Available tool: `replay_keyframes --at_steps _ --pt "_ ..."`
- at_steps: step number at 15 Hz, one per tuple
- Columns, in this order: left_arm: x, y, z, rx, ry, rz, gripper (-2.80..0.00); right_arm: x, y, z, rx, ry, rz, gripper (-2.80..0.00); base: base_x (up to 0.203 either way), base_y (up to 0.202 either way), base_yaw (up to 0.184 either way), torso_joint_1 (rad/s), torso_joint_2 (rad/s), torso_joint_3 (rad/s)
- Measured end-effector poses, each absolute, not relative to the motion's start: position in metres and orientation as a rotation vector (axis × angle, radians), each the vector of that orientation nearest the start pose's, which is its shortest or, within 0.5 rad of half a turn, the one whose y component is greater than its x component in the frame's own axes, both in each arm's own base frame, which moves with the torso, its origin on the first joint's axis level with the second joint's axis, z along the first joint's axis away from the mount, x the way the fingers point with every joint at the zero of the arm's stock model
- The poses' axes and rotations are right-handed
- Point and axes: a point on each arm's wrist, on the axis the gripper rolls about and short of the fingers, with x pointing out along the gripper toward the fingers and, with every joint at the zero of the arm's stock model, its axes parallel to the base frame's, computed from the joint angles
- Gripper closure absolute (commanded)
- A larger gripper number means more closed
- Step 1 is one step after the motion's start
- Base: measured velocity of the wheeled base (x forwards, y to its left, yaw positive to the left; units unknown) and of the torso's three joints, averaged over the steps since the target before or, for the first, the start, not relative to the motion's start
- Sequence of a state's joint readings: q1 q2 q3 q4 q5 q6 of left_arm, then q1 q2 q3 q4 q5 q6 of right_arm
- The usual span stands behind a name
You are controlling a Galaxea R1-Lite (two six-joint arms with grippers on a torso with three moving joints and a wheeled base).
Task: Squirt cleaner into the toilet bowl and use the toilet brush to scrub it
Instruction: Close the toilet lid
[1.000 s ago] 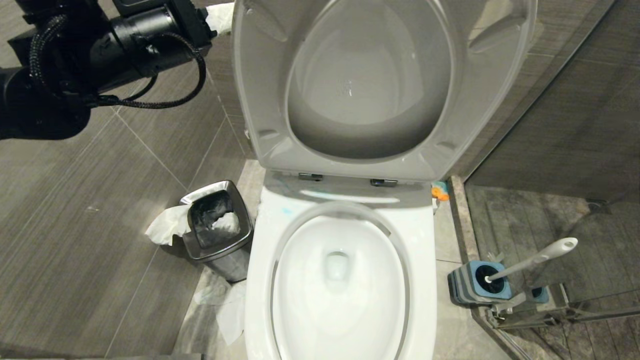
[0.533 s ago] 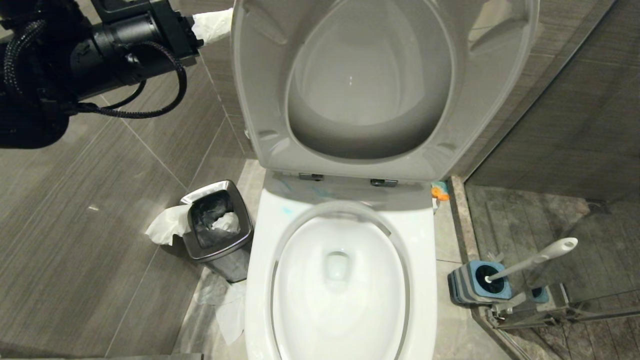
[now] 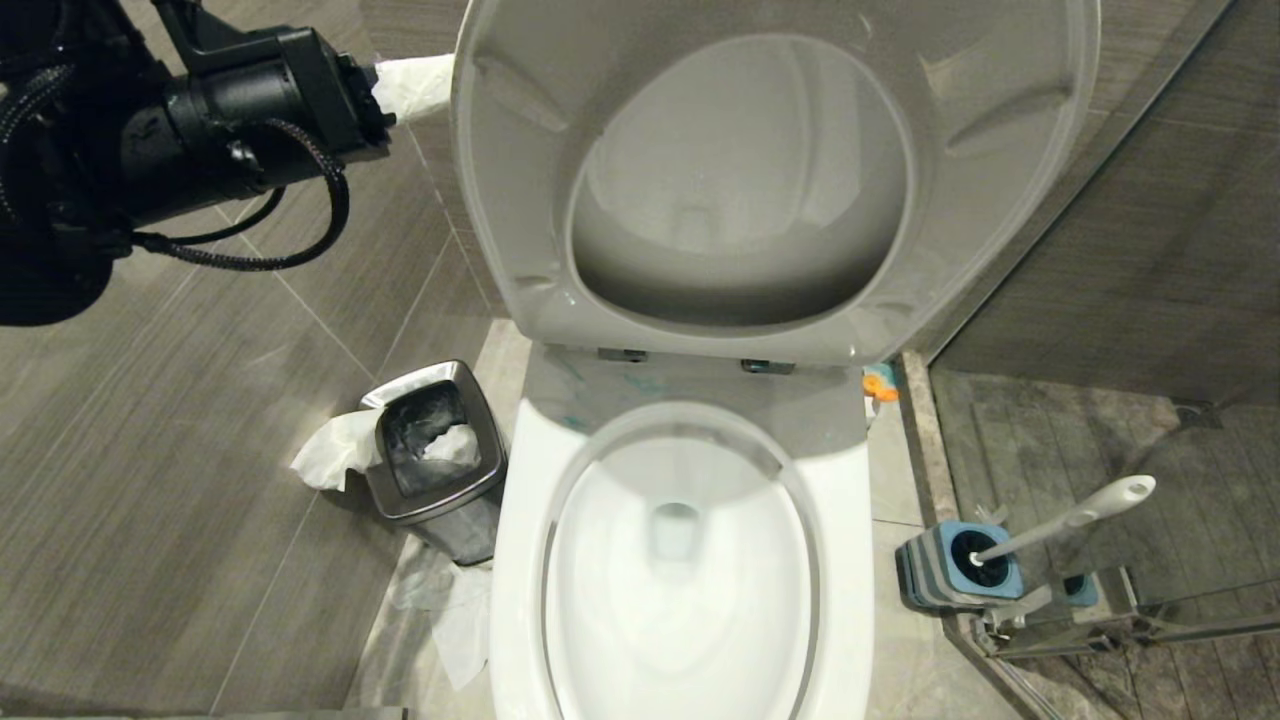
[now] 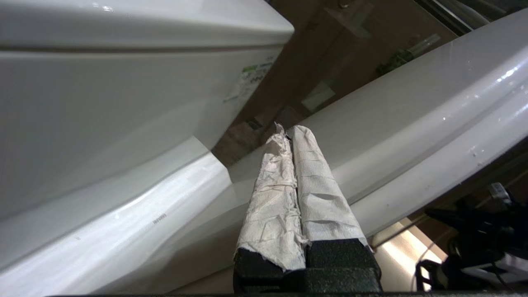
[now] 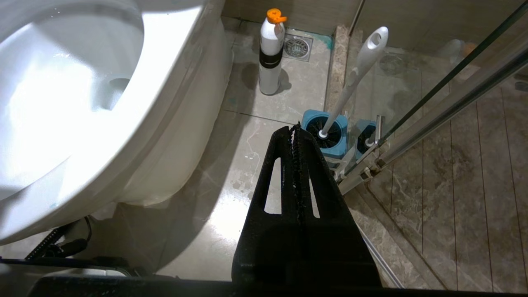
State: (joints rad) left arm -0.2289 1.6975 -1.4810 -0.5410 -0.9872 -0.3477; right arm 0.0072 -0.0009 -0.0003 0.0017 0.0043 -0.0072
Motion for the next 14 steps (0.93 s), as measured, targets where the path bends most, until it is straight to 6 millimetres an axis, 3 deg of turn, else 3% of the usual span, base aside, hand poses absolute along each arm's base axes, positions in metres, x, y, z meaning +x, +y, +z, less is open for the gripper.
replay_keyframes --at_steps 4,14 --pt "0.278 -0.082 0.348 -0.196 -0.042 -1.248 0.0 -0.023 0.0 0.075 -0.007 0.0 0.011 0.0 0.0 0.0 0.0 0.0 0.0 0.0" --pt "0.236 -0.073 0.35 -0.188 -0.056 -1.249 0.0 -0.023 0.0 0.075 -0.007 0.001 0.011 0.0 0.0 0.0 0.0 -0.001 0.0 0.176"
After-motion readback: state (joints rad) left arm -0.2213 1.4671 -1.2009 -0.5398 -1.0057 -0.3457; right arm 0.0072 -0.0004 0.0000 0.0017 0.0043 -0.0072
